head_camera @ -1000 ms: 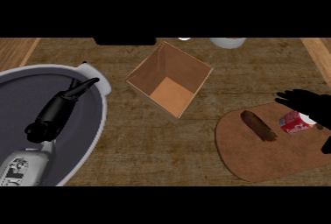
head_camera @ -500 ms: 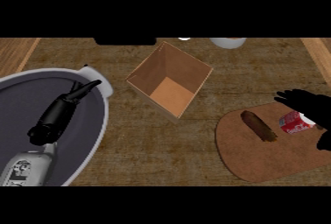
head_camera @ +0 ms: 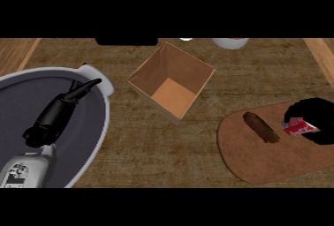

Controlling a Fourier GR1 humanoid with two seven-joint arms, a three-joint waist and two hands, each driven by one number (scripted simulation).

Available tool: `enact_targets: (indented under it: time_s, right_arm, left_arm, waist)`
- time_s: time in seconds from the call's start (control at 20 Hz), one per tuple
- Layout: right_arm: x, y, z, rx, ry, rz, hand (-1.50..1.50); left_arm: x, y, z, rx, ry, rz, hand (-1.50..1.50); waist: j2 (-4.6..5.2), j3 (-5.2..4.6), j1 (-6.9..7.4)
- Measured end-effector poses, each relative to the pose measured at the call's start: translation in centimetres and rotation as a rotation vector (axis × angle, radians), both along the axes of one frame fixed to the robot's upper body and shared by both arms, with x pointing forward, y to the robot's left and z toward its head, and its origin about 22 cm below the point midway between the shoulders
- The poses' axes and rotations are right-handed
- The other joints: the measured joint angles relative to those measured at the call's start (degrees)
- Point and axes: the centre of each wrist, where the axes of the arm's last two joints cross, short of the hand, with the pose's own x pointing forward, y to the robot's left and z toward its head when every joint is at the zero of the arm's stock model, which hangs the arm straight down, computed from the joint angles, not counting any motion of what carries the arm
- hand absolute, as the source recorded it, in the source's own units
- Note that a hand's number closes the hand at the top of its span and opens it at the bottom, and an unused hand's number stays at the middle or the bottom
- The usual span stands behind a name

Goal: Pick the can from the cutting board and place it in the cardboard box

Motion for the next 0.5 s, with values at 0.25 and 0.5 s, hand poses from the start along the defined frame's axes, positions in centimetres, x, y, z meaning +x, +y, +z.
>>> enact_targets:
  time_s: [0.25, 0.5]
  right_arm:
    - [0.2, 0.6, -0.4, 0.036, -0.083, 0.066, 1.5]
    - [1.5, 7.3, -2.2, 0.116, -0.115, 0.126, 1.5]
  left_arm:
    - [0.4, 0.0, 0.1, -0.002, 0.004, -0.002, 0.0]
    - [0.3, -0.2, -0.1, -0.002, 0.007, -0.012, 0.0]
  waist:
    - [-0.04, -0.02, -0.11]
    - [-0.45, -0.56, 0.23]
